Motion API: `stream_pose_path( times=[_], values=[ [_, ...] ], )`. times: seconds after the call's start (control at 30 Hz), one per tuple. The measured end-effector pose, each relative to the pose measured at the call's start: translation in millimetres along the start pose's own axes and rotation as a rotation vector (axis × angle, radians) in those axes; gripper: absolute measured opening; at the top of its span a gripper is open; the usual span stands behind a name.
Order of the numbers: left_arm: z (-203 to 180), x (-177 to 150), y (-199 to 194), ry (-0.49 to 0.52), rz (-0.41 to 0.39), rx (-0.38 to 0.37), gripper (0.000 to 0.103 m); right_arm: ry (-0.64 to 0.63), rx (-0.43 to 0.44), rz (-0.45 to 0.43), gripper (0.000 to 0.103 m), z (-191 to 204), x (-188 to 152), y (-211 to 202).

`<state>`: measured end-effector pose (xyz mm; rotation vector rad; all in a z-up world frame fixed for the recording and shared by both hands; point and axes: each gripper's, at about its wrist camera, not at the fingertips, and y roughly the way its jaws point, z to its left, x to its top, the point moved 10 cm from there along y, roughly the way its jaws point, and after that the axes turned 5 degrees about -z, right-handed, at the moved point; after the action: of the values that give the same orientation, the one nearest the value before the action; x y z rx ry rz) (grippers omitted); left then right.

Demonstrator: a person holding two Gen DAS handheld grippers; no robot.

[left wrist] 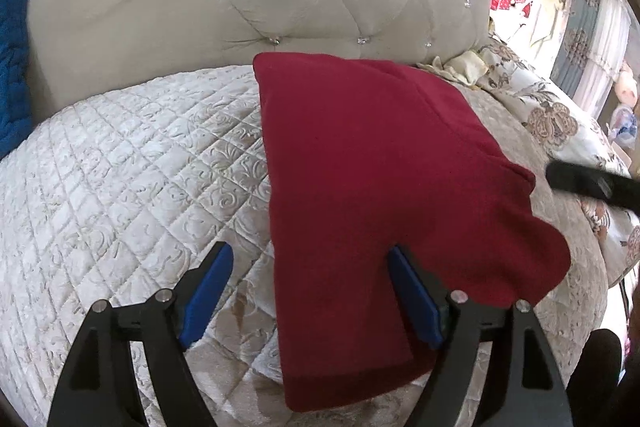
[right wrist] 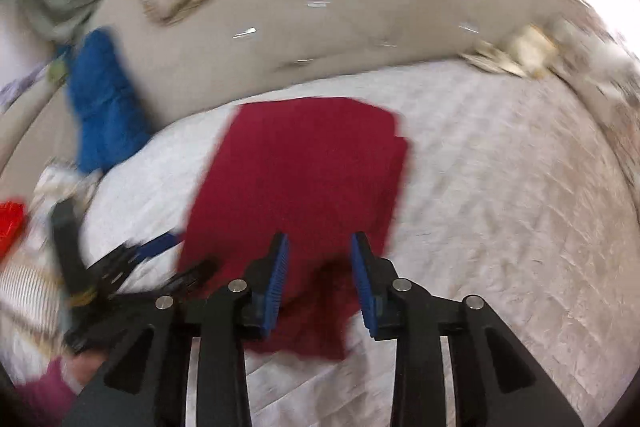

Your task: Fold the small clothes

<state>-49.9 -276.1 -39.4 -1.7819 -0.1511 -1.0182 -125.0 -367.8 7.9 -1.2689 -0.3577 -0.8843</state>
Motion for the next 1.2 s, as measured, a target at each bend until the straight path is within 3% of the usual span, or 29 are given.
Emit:
stream_pose_path(
  times=[0.13, 0.17, 0.23, 0.33, 0.5, 0.57, 0.6, 0.63, 0.77, 0.8, 0.83, 0.87, 0.9, 1.0, 1.2],
  values=[
    [0, 0, -1, 0.004, -0.005, 0.008, 0.084, -0.14, 0.034, 0.048, 0.011, 40, -24, 8],
    [0, -1, -1, 0.005, -0.006, 0.009, 0.084, -0.159, 0.008, 0.065, 0.011, 39, -32, 14],
    [0, -2, -1, 0.002, -0.002, 0.002, 0.085, -0.18, -0.132, 0.134, 0.01, 17, -52, 33],
    [0, -2, 0, 0.005, -0.002, 0.008, 0.086, -0.118, -0.114, 0.137, 0.01, 5, -64, 36],
    [3, 3, -3, -0.016, -0.021, -0.005, 0.086, -0.106, -0.052, 0.075, 0.012, 15, -45, 7],
    [4, 8, -5, -0.036, -0.039, -0.016, 0.086, -0.06, -0.048, 0.018, 0.017, 10, -26, -2],
    [5, 11, -6, -0.05, -0.047, -0.025, 0.087, -0.026, -0.071, -0.011, 0.027, 1, -15, -3],
    [6, 13, -5, -0.066, -0.05, -0.035, 0.087, -0.001, -0.098, -0.024, 0.037, -9, -6, 0],
    [9, 15, 0, -0.115, -0.039, -0.064, 0.089, 0.131, -0.136, -0.001, 0.04, -42, 15, 39],
    [10, 14, 4, -0.119, -0.03, -0.063, 0.089, 0.16, -0.113, 0.027, 0.038, -46, 18, 55],
    [10, 14, 6, -0.118, -0.025, -0.059, 0.089, 0.176, -0.068, 0.06, 0.017, -45, 19, 71],
    [10, 13, 9, -0.115, -0.022, -0.055, 0.09, 0.168, -0.033, 0.079, 0.005, -42, 21, 80],
    [10, 13, 11, -0.112, -0.021, -0.054, 0.091, 0.121, -0.051, 0.071, 0.002, -39, 26, 83],
    [8, 16, 14, -0.097, -0.025, -0.057, 0.094, 0.018, -0.13, 0.031, 0.0, -38, 33, 77],
    [7, 16, 15, -0.083, -0.028, -0.054, 0.094, 0.119, -0.118, 0.014, 0.0, -55, 27, 69]
  ],
)
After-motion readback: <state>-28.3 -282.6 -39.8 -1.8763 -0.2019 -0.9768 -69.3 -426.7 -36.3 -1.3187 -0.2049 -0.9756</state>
